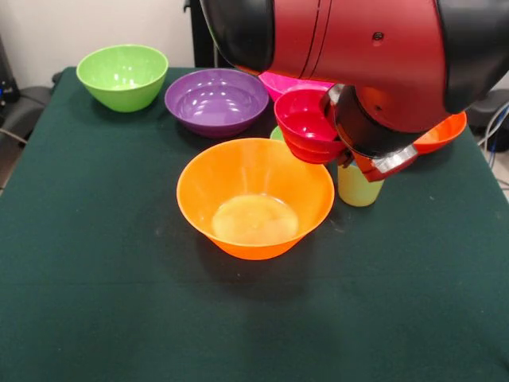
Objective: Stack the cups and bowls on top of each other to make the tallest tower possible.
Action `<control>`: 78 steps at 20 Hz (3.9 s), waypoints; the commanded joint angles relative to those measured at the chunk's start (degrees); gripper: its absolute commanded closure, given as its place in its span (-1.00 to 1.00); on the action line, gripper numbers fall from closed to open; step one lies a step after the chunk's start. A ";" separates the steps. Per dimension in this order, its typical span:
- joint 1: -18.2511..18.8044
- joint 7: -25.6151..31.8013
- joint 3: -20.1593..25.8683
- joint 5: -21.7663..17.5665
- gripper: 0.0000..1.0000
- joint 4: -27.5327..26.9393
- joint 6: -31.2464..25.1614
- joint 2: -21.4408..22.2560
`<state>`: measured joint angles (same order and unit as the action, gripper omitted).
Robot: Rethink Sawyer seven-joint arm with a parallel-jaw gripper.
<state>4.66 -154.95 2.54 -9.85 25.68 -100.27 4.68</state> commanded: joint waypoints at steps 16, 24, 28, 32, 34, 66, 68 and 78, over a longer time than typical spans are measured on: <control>-0.80 -5.27 -0.70 2.00 1.00 3.14 8.00 1.67; 0.16 -7.60 -0.15 3.36 1.00 -0.90 5.31 -0.49; 0.45 -8.65 -0.24 4.60 1.00 -1.71 5.23 -1.09; 1.15 -9.54 -0.11 5.89 1.00 -4.10 4.68 -2.61; 1.32 -9.83 -0.25 6.44 1.00 -4.47 4.68 -2.91; -4.22 -17.38 -5.85 16.80 1.00 2.49 4.87 -0.66; -4.88 -18.15 -6.39 17.36 1.00 4.30 5.88 0.01; -7.24 -19.11 -9.26 19.43 1.00 11.06 7.15 2.16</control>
<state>-0.23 -159.87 -7.35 8.86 25.65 -94.03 5.35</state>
